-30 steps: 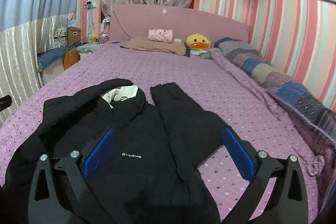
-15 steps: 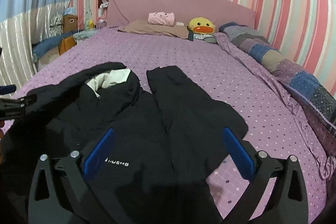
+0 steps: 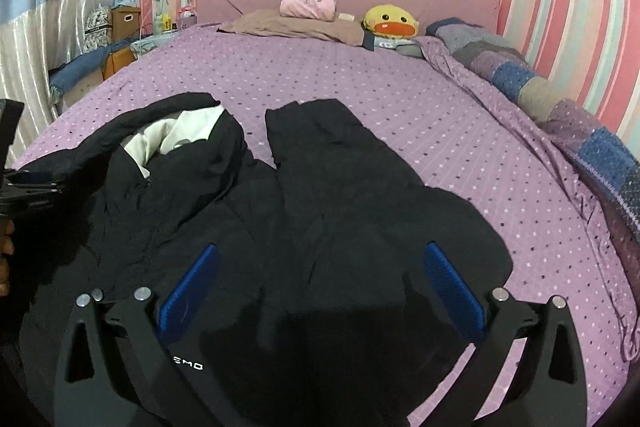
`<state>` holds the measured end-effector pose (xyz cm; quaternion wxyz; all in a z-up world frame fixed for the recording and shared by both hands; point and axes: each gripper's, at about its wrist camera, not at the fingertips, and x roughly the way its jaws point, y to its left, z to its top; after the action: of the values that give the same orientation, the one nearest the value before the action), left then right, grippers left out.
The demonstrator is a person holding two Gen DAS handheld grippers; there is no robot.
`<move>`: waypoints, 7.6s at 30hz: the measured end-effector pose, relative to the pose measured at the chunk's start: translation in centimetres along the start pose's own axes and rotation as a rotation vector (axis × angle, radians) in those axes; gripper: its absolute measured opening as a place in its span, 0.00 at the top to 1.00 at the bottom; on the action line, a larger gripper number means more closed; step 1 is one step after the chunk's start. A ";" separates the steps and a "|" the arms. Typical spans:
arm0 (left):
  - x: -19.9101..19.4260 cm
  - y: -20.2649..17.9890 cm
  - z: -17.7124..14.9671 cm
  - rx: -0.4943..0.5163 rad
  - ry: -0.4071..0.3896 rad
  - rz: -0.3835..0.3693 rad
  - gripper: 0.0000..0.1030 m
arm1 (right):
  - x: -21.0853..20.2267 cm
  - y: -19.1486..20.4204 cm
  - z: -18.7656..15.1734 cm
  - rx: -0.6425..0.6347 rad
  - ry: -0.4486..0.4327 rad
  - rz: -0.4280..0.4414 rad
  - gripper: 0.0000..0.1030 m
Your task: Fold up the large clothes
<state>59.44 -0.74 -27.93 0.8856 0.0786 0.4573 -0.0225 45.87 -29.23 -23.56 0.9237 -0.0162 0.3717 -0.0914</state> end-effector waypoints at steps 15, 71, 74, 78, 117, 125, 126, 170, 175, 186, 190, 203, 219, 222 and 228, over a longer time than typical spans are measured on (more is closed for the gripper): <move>-6.8 1.6 -6.0 0.138 -0.137 -0.157 0.99 | -1.3 -0.2 -2.9 -0.023 0.031 0.004 0.02; -6.0 15.2 -10.0 -0.164 -0.044 0.173 0.03 | 9.7 18.8 2.1 -0.105 0.180 0.392 0.22; -5.9 15.1 -9.9 -0.160 -0.038 0.186 0.03 | 9.0 19.3 2.4 -0.117 0.162 0.407 0.43; -6.0 14.8 -9.8 -0.154 -0.037 0.206 0.03 | 7.4 19.7 2.5 -0.167 0.135 0.393 0.58; -8.0 7.8 -8.3 -0.081 -0.012 0.093 0.03 | 0.6 1.4 -2.2 0.032 0.168 0.273 0.45; -5.4 7.9 -10.0 -0.070 0.016 0.092 0.03 | 3.4 3.5 -5.2 -0.042 0.203 0.228 0.45; -5.4 8.0 -10.0 -0.074 0.012 0.091 0.03 | 3.4 3.4 -5.2 -0.038 0.205 0.231 0.44; -9.8 7.4 -7.6 -0.054 0.002 0.021 0.03 | -0.3 -12.5 -3.8 -0.043 0.268 0.032 0.89; -9.7 7.4 -8.0 -0.053 0.022 0.034 0.03 | -0.9 -14.2 -5.6 -0.024 0.297 0.044 0.86; -8.3 7.3 -7.1 -0.033 0.038 0.053 0.03 | 5.9 -8.0 1.8 -0.010 0.283 0.058 0.32; -7.4 7.4 -6.7 -0.027 0.037 0.053 0.03 | 11.3 -7.2 1.7 -0.016 0.384 -0.004 0.32; -9.0 8.0 -7.0 -0.057 0.007 0.021 0.03 | 2.3 -10.6 1.9 0.209 0.149 0.177 0.93; -13.5 11.5 -9.0 -0.113 0.008 0.038 0.03 | -1.3 6.4 -2.4 0.004 0.259 0.341 0.85; -13.2 11.4 -9.5 -0.101 0.033 0.053 0.03 | -1.9 5.5 -2.6 -0.004 0.273 0.316 0.59; -14.8 8.6 -8.9 -0.056 0.009 0.023 0.03 | -5.9 0.6 -1.0 0.016 0.195 0.263 0.25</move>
<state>44.63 8.74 -19.91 0.8856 0.0591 0.4608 0.0008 41.08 -27.56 -20.29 0.8874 0.0488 0.4576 0.0261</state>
